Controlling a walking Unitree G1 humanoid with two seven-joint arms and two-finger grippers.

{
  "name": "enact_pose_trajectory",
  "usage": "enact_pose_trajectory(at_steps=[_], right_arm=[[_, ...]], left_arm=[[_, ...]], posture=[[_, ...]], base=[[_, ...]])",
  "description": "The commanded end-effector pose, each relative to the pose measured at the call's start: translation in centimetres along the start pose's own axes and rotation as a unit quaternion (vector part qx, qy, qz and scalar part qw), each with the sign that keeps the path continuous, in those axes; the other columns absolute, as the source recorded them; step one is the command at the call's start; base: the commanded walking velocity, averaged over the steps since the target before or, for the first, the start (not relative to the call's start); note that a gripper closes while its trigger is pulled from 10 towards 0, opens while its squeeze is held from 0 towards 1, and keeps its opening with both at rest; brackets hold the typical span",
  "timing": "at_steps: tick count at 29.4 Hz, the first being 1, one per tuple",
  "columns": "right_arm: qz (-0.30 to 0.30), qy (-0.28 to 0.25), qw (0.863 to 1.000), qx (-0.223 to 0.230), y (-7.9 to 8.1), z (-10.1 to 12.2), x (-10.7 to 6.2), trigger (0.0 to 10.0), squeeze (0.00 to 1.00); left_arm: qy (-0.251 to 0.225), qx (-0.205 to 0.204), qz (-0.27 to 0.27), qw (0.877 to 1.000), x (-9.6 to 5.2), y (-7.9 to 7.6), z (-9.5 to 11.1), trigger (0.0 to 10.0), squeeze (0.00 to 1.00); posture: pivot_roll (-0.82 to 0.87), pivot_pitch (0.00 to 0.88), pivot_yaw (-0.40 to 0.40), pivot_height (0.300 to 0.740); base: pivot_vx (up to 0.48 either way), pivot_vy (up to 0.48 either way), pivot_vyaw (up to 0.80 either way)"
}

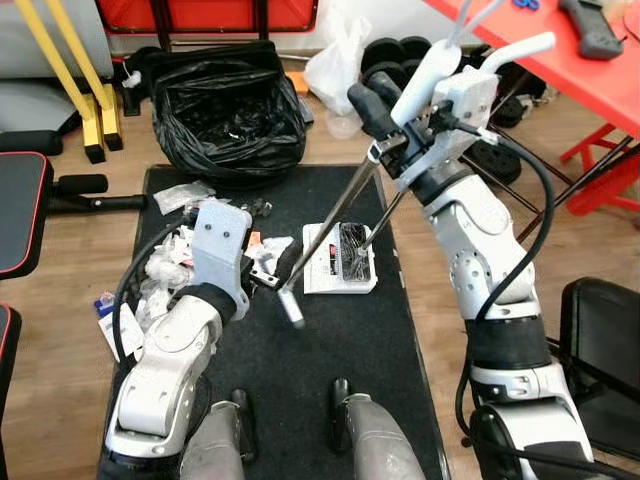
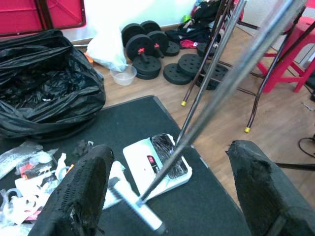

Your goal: Sweep floor

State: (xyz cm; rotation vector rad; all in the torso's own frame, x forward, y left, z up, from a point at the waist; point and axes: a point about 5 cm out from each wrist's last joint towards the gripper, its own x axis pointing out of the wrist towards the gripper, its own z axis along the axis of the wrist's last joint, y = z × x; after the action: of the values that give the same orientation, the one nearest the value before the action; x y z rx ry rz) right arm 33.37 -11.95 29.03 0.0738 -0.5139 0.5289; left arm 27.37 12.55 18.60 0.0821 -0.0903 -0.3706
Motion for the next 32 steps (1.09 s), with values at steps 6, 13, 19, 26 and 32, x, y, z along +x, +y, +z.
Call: enact_pose_trajectory(at_steps=[6, 13, 19, 26, 32], right_arm=[[0.003, -0.033, 0.999, -0.005, 0.4, 1.2, -0.4, 10.0, 0.0], [-0.007, -0.041, 0.999, -0.008, 0.5, 1.3, -0.4, 10.0, 0.0], [-0.011, -0.049, 0.999, 0.007, 0.3, 1.4, -0.5, 10.0, 0.0], [-0.004, -0.056, 0.998, 0.012, 0.6, 1.4, -0.2, 10.0, 0.0], [0.001, -0.052, 0.999, 0.016, 0.9, 1.3, -0.1, 10.0, 0.0]], left_arm=[[-0.016, -0.028, 0.008, 0.999, 0.8, -0.1, 0.3, 10.0, 0.0], [-0.028, -0.044, -0.014, 0.999, 1.8, -0.5, 0.8, 10.0, 0.0], [-0.032, -0.05, -0.026, 0.998, 2.1, -1.2, 0.8, 10.0, 0.0], [-0.033, -0.055, -0.035, 0.997, 2.4, -1.6, 0.7, 10.0, 0.0], [-0.028, -0.064, -0.054, 0.996, 2.1, -2.5, 0.3, 10.0, 0.0]], posture=[[-0.14, 0.199, -0.119, 0.74], [-0.14, 0.164, -0.096, 0.74], [-0.12, 0.137, -0.099, 0.74], [-0.12, 0.126, -0.096, 0.74], [-0.13, 0.15, -0.102, 0.74]], base=[[0.224, 0.0, 0.49], [0.4, 0.0, 0.21], [0.401, 0.0, 0.37], [0.402, 0.0, 0.0], [0.17, 0.0, 0.0]])
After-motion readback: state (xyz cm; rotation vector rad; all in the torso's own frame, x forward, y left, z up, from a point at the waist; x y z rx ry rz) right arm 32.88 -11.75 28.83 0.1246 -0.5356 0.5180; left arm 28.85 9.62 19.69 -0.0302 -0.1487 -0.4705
